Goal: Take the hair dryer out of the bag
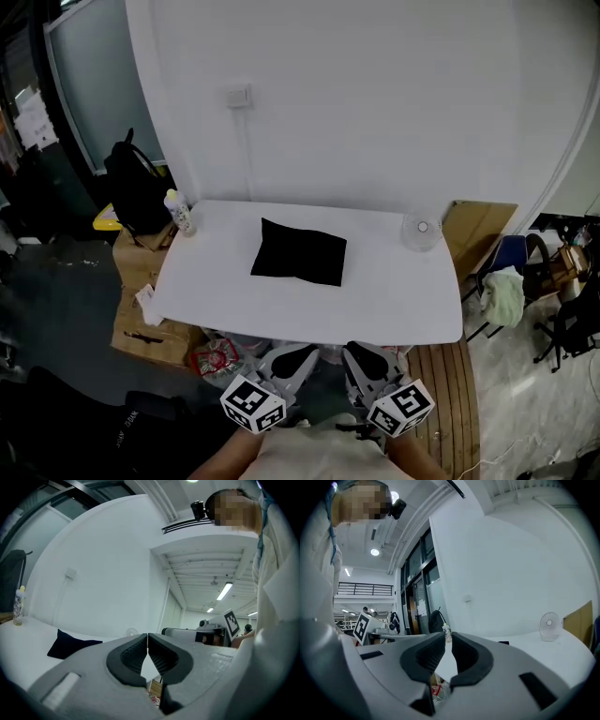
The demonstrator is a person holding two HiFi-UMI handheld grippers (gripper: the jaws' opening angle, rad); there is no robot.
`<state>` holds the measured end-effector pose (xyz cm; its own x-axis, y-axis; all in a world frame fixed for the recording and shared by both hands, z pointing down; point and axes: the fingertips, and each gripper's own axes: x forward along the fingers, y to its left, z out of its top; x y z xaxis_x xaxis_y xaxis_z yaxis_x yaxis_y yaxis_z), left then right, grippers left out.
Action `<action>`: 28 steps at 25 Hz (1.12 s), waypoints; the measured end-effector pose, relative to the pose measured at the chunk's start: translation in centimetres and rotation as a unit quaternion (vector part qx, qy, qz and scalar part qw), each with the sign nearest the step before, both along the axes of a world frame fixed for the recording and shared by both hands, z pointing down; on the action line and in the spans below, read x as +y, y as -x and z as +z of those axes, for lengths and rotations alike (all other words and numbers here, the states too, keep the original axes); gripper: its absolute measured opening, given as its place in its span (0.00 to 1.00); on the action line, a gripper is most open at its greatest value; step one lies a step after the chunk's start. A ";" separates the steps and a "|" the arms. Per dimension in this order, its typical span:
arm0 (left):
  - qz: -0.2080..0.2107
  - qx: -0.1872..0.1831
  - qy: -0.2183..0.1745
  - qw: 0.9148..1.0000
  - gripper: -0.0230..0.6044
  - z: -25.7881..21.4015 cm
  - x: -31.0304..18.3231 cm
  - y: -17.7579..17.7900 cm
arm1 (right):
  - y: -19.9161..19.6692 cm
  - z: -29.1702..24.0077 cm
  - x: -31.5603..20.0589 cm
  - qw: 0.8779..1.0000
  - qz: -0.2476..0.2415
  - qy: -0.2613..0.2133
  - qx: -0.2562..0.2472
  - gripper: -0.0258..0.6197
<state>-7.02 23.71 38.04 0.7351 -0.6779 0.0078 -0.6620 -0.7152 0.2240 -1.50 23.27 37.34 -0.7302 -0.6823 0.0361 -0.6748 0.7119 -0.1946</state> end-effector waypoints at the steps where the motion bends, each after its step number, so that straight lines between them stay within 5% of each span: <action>1: 0.000 0.001 0.004 1.000 0.05 0.3 -0.4 0.2 | 0.1 0.2 -0.5 1.000 0.001 0.003 0.003 0.10; 14: -0.005 -0.006 0.028 1.000 0.06 2.4 -8.3 -0.4 | -0.1 2.6 -10.1 1.000 -0.006 0.027 0.003 0.12; 28: -0.021 -0.032 0.040 0.998 0.06 3.1 -20.0 -4.8 | -3.8 2.6 -21.5 0.999 -0.021 0.041 0.001 0.15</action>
